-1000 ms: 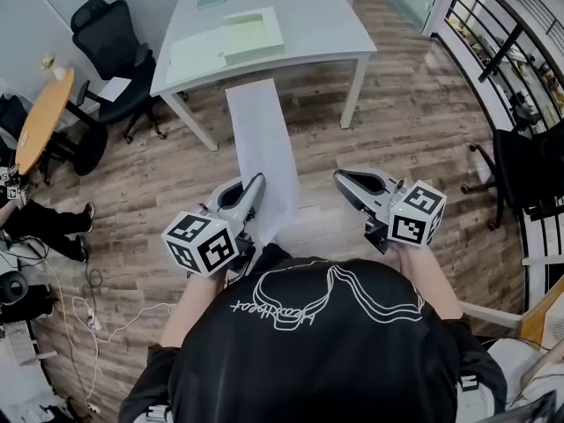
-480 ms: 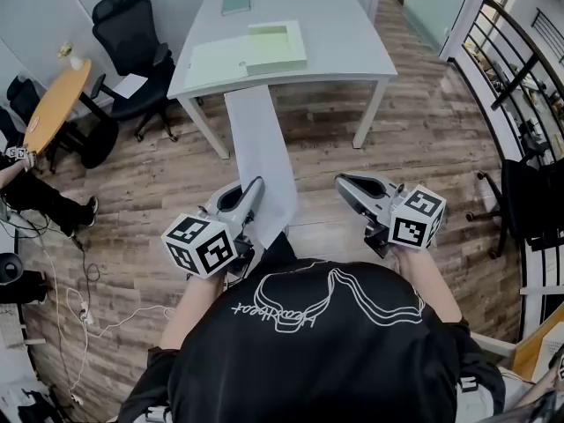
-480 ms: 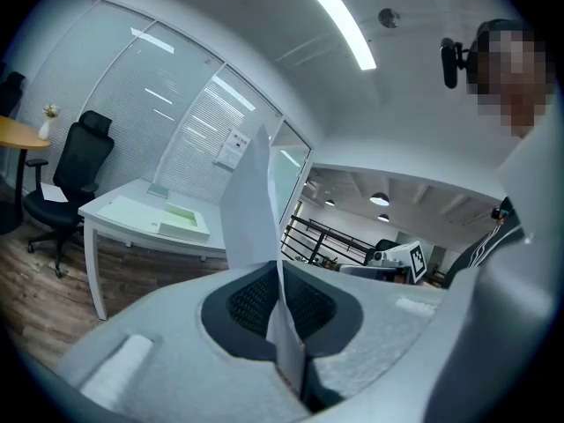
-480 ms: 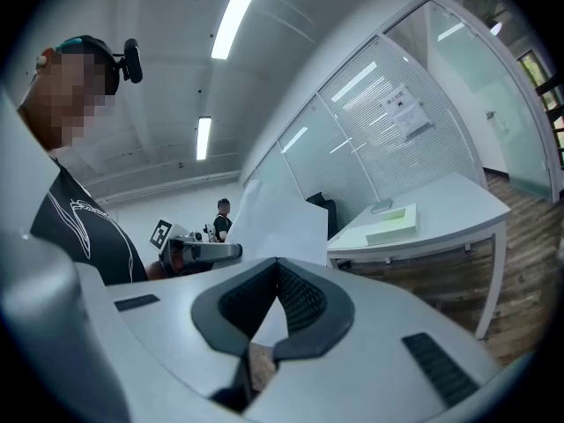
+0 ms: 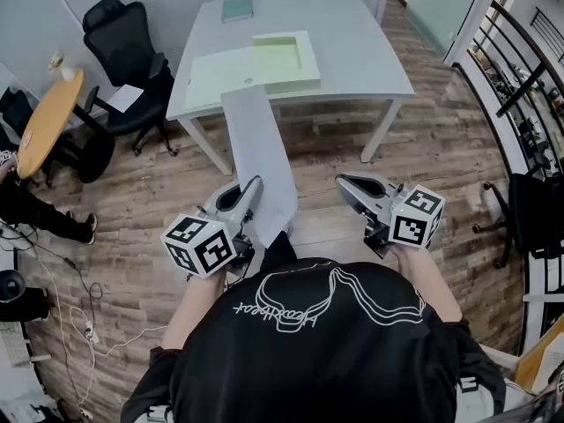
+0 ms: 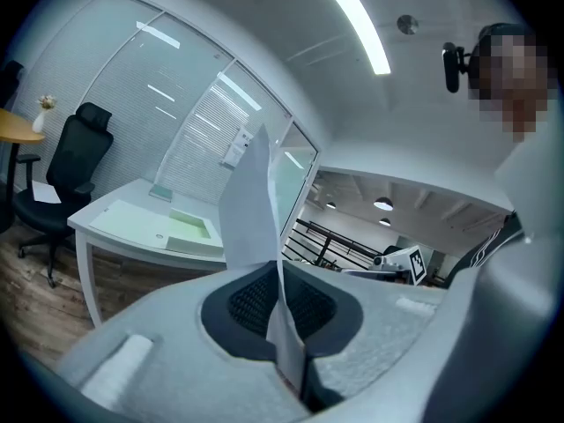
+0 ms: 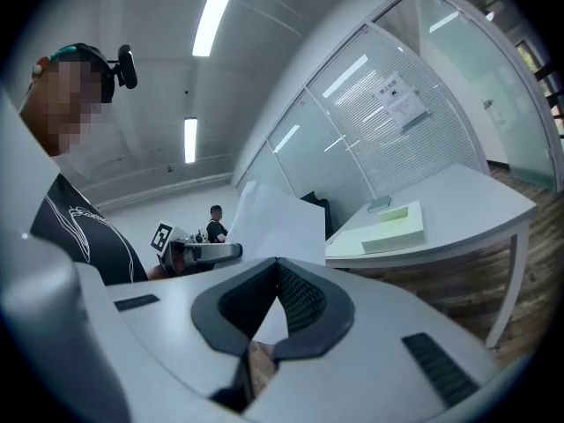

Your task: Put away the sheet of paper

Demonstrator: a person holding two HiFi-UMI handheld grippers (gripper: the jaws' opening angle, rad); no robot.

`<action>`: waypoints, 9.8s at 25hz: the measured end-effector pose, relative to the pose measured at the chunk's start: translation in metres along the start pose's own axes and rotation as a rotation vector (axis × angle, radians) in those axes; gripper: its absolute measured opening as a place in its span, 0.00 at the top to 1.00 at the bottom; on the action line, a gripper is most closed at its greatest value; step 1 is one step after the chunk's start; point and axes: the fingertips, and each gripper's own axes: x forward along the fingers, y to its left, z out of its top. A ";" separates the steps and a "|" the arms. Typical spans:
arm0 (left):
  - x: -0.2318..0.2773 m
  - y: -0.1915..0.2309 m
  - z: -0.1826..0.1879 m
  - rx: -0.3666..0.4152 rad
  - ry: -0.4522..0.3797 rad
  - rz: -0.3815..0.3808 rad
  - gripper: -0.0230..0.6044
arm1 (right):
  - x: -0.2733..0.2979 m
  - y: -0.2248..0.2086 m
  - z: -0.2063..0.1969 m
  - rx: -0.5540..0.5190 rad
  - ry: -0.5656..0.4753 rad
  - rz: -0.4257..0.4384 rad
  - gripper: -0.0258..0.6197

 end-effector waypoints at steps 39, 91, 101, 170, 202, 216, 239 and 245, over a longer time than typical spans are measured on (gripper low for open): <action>0.186 0.357 0.163 -0.101 0.097 0.021 0.95 | 0.281 -0.250 0.119 0.142 0.008 -0.086 0.95; 0.298 0.535 0.096 -0.392 0.305 0.200 0.95 | 0.336 -0.396 0.121 0.299 0.121 -0.105 0.95; 0.318 0.539 0.083 -0.416 0.341 0.184 0.95 | 0.336 -0.406 0.115 0.320 0.130 -0.108 0.95; 0.464 0.461 0.025 -0.457 0.533 -0.003 0.68 | 0.285 -0.458 0.091 0.457 0.057 -0.219 0.95; 0.434 0.462 0.021 -0.232 0.605 0.092 0.46 | 0.283 -0.428 0.085 0.465 0.041 -0.199 0.95; 0.366 0.378 0.114 -0.094 0.337 -0.137 0.50 | 0.298 -0.371 0.141 0.277 -0.025 -0.080 0.95; 0.197 0.249 0.177 0.218 0.060 -0.326 0.95 | 0.307 -0.193 0.153 -0.106 -0.017 0.071 0.95; 0.201 0.249 0.181 0.194 0.070 -0.335 0.95 | 0.307 -0.193 0.155 -0.102 -0.005 0.054 0.95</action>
